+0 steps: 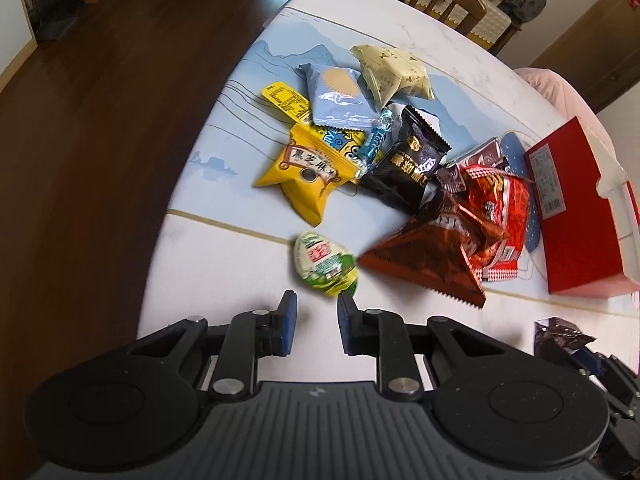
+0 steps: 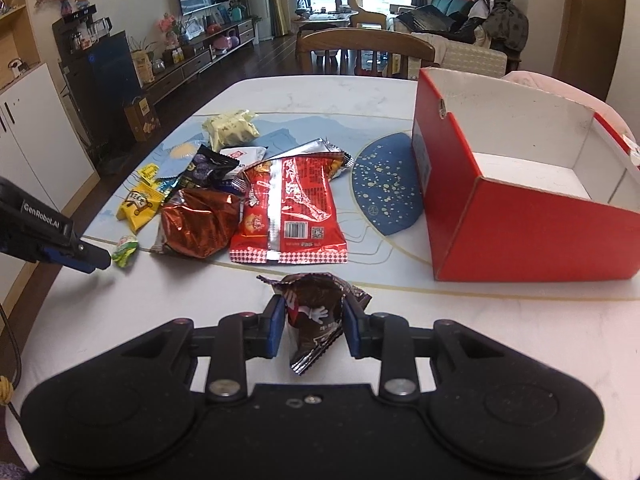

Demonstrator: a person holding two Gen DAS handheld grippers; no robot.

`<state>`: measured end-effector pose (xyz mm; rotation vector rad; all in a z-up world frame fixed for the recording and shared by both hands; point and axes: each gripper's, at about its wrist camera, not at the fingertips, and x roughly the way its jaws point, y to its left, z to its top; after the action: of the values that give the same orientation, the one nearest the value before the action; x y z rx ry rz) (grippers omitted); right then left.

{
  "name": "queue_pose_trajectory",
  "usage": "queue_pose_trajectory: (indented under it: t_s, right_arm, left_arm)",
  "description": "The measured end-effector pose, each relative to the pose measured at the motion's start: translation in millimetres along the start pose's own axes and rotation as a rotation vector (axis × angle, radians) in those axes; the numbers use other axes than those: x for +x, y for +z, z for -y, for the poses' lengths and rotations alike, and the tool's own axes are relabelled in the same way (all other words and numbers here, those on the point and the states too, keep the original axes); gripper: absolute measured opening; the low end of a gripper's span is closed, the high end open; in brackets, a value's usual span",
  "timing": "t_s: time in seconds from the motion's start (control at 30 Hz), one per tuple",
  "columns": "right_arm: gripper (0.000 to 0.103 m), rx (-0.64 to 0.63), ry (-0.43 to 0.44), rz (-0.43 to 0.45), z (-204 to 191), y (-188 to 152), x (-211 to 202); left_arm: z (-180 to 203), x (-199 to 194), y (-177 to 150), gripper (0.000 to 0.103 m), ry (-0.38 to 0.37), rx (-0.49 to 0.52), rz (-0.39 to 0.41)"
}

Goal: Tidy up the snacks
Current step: 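Close left tool on green packet while right tool grasps brown chocolate wrapper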

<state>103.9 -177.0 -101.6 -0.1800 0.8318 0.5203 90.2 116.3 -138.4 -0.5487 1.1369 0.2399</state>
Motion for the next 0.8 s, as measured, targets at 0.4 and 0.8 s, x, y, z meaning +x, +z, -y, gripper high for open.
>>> queue_pose_trajectory:
  t_s: [0.4, 0.8]
  right_arm:
    - [0.030, 0.032, 0.002, 0.028, -2, -9, -18]
    - [0.030, 0.048, -0.005, 0.030, 10, -16, -24]
  left_arm:
    - [3, -4, 10, 0.068, 0.015, -0.045, 0.039]
    - [32, 25, 14, 0.067, 0.133, 0.052, 0.036]
